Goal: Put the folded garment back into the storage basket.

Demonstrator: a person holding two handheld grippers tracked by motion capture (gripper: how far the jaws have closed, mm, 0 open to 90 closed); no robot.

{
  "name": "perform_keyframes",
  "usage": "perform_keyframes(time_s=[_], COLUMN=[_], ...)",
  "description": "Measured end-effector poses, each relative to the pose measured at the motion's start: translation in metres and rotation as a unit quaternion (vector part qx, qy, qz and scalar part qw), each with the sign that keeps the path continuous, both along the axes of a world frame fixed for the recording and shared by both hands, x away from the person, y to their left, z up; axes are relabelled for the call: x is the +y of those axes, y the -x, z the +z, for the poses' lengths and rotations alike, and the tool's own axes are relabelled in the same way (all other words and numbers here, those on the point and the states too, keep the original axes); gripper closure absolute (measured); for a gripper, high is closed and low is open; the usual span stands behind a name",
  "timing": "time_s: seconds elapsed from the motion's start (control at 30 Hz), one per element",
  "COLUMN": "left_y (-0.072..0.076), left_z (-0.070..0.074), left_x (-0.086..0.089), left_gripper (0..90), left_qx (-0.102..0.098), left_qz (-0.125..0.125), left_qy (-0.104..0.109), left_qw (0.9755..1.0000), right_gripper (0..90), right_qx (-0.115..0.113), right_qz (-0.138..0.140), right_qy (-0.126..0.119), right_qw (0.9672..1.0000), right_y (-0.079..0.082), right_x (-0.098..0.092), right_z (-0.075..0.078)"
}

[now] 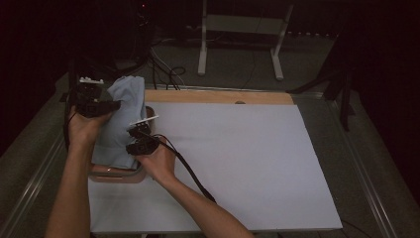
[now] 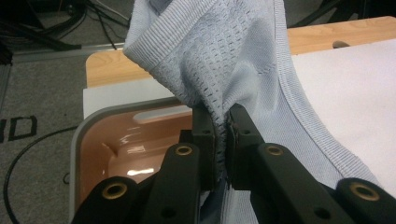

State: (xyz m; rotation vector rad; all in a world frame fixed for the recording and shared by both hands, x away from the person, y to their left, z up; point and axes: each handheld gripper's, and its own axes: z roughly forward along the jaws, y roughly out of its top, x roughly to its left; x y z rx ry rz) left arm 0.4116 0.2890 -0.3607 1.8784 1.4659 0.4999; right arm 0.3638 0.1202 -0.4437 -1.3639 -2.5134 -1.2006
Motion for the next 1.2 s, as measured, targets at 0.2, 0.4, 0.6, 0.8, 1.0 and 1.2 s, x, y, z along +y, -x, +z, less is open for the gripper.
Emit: perform_keyframes(time_s=[0.2, 0.4, 0.6, 0.8, 1.0, 1.2], left_y=[0.001, 0.001, 0.000, 0.000, 0.001, 0.001], left_z=[-0.006, -0.011, -0.019, -0.026, -0.031, -0.030], left_x=[0.004, 0.005, 0.006, 0.009, 0.012, 0.012], left_gripper=[84.9, 84.9, 84.7, 84.2, 84.0, 51.5], left_qx=[0.006, 0.016, 0.027, 0.037, 0.044, 0.033], left_qz=[0.004, 0.007, 0.014, 0.022, 0.028, 0.044], left_qy=[0.000, -0.007, -0.013, -0.013, -0.014, -0.005], left_qw=[1.0000, 0.9998, 0.9995, 0.9990, 0.9986, 0.9985], right_gripper=[76.8, 76.8, 76.9, 76.9, 77.1, 77.2], right_qx=[0.001, 0.008, 0.012, 0.021, 0.023, 0.029], right_qz=[0.002, 0.006, 0.011, 0.012, 0.022, 0.023], right_qy=[0.008, 0.009, 0.015, 0.015, 0.018, 0.017], right_qw=[1.0000, 0.9999, 0.9998, 0.9996, 0.9993, 0.9992], right_y=[0.001, 0.003, 0.006, 0.006, 0.007, 0.006], right_x=[0.003, 0.005, 0.006, 0.008, 0.009, 0.010], right_z=[-0.005, -0.007, -0.012, -0.015, -0.017, -0.019])
